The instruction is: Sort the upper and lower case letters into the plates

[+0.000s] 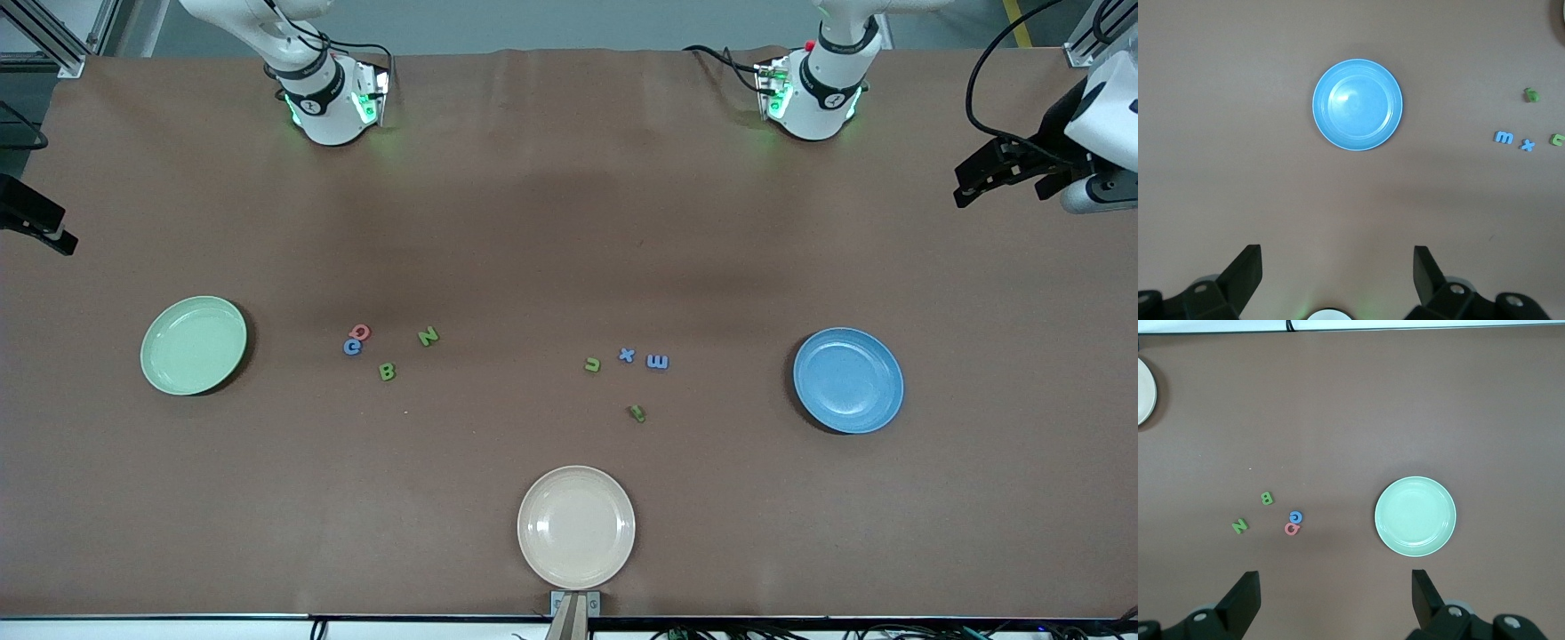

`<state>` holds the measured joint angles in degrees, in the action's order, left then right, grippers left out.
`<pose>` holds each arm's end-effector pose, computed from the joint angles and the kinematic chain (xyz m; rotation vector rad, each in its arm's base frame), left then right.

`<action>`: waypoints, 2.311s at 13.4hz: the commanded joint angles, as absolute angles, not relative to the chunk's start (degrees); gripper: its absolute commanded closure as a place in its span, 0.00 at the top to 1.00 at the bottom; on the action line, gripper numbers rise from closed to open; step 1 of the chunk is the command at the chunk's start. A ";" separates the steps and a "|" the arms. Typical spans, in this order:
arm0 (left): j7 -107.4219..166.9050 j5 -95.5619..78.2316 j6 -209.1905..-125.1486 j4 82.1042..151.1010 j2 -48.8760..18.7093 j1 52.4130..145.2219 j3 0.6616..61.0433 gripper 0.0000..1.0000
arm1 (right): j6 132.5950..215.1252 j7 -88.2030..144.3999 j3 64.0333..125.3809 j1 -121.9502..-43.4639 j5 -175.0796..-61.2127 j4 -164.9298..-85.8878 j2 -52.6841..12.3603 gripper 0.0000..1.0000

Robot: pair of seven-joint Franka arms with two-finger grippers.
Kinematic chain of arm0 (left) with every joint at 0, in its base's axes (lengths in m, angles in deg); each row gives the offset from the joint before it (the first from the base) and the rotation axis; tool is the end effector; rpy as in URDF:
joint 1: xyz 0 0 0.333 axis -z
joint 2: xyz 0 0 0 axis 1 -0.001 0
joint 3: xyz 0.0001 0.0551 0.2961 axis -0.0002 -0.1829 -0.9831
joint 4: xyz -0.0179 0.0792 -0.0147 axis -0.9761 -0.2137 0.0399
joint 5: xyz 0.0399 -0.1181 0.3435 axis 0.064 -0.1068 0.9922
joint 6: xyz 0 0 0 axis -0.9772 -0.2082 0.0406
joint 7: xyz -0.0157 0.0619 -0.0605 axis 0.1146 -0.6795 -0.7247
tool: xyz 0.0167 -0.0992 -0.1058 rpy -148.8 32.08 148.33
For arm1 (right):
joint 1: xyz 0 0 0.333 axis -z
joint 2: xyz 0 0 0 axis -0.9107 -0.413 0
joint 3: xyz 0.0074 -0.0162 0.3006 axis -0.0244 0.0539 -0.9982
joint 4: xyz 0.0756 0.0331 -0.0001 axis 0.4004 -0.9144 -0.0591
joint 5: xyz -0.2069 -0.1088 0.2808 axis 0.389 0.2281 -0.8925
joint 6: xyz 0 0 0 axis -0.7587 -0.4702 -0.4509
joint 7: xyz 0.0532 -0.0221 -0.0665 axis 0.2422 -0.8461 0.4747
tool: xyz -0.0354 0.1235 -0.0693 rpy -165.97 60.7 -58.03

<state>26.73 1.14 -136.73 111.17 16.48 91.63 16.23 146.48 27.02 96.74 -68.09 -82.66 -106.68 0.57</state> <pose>0.4857 -0.0445 0.5864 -3.1149 -0.1148 0.0421 0.5391 -0.0415 0.6185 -3.1266 0.0249 -0.1425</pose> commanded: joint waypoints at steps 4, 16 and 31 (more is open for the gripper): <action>27.84 1.64 -136.58 109.00 15.64 91.44 16.48 1.00 | 146.48 27.37 96.38 -67.19 -82.00 -106.11 0.41 1.00; -1.57 2.08 -149.39 102.14 -9.57 106.98 18.42 1.00 | 146.57 27.72 96.29 -67.01 -82.44 -106.01 -0.91 1.00; -40.87 8.24 -180.35 111.02 -28.48 118.15 18.33 0.94 | 173.08 18.79 95.76 -73.34 -84.55 -129.01 -13.66 1.00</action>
